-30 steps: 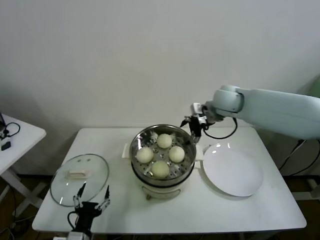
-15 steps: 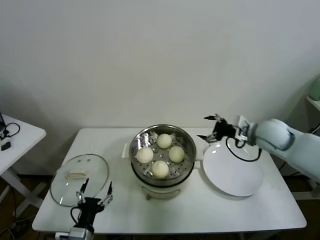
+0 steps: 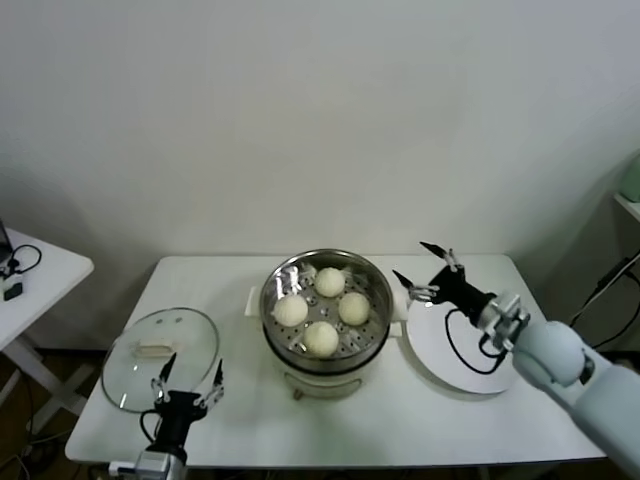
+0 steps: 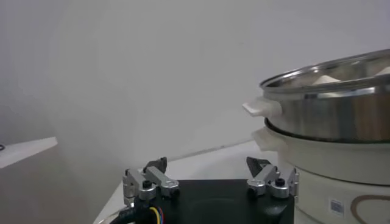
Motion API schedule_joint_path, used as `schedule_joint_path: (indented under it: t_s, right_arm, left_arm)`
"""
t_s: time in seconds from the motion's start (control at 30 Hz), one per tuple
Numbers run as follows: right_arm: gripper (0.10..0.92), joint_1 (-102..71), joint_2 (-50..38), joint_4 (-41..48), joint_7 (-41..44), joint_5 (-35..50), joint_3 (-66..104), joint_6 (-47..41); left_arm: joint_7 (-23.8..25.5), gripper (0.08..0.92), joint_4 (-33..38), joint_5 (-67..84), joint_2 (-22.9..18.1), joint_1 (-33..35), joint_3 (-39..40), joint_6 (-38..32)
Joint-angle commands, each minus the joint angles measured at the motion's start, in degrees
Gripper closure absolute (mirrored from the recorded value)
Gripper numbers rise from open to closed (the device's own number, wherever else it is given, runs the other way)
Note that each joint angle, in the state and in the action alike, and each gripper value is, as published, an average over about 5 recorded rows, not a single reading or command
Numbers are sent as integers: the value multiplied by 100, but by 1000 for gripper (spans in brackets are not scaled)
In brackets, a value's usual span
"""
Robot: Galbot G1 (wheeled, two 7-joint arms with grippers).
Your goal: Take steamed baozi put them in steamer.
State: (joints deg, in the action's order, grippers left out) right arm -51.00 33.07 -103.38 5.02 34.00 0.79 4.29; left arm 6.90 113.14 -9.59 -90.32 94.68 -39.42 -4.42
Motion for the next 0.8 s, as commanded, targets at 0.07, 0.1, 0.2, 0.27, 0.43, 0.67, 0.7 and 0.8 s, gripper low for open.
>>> schedule_joint_path:
  t_s: [0.07, 0.1, 0.2, 0.27, 0.43, 0.67, 0.7, 0.8]
  right_arm:
    - [203, -5132, 2724, 153, 189, -975, 3889, 1846]
    - [203, -5155, 2855, 214, 199, -973, 3856, 1982]
    - [203, -5211, 3182, 298, 233, -951, 3729, 2328]
    - [203, -5241, 3377, 301, 251, -941, 3648, 2513]
    - [203, -5285, 3724, 291, 235, -983, 3486, 2712]
    - [203, -5323, 3924, 236, 206, -1043, 3335, 2796]
    - [203, -5325, 3940, 208, 192, -1043, 3329, 2795]
    - [203, -5329, 3983, 113, 144, -1038, 3320, 2781]
  left_arm:
    - [-20, 177, -25, 49, 8, -43, 7, -16]
    - [-20, 177, -22, 56, 7, -47, 5, -15]
    - [-24, 177, -12, 89, 9, -47, -7, -14]
    - [-30, 177, -12, 119, 10, -43, -18, -13]
    - [-46, 177, -6, 147, -2, -35, -28, -20]
    - [-55, 177, 16, 139, -23, -14, -23, -32]
    - [-55, 177, 19, 137, -27, -10, -21, -34]
    - [-57, 177, 24, 128, -43, 8, -13, -40]
